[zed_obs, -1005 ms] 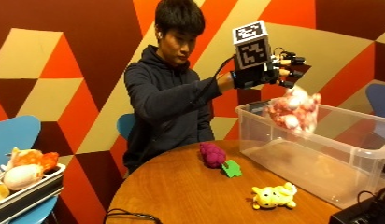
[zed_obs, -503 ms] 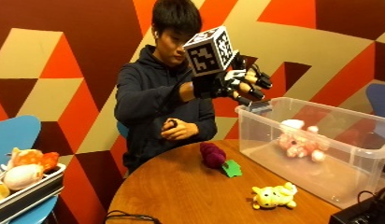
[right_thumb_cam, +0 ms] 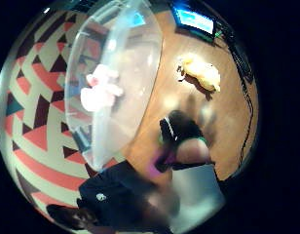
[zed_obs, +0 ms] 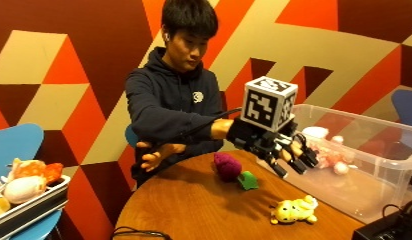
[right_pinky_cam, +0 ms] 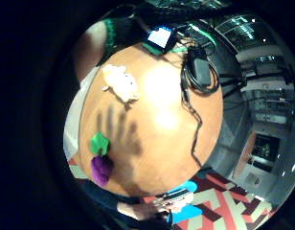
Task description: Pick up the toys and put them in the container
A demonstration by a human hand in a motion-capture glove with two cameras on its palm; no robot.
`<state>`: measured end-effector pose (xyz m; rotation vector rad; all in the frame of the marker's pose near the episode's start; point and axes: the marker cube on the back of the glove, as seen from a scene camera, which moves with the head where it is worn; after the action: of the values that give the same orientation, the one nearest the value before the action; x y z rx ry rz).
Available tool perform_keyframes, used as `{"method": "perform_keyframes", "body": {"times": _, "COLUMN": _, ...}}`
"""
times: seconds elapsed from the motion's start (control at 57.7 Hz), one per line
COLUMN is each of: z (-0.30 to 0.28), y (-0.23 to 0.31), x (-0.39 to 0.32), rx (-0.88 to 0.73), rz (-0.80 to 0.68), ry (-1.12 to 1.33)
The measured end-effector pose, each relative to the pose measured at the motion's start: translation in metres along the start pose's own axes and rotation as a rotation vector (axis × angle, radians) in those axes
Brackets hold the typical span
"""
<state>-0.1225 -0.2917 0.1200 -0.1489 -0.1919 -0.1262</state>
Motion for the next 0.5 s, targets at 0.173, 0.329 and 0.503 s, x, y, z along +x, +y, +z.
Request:
{"method": "perform_keyframes", "body": {"times": 0.173, "z": 0.050, "y": -0.039, "x": 0.012, "rx": -0.130, "rz": 0.051, "ry": 0.090}}
{"method": "perform_keyframes", "body": {"times": 0.329, "z": 0.089, "y": -0.053, "x": 0.021, "rx": -0.211, "rz": 0.034, "ry": 0.164}}
{"method": "perform_keyframes", "body": {"times": 0.503, "z": 0.095, "y": -0.056, "x": 0.020, "rx": -0.067, "rz": -0.032, "ry": 0.106}}
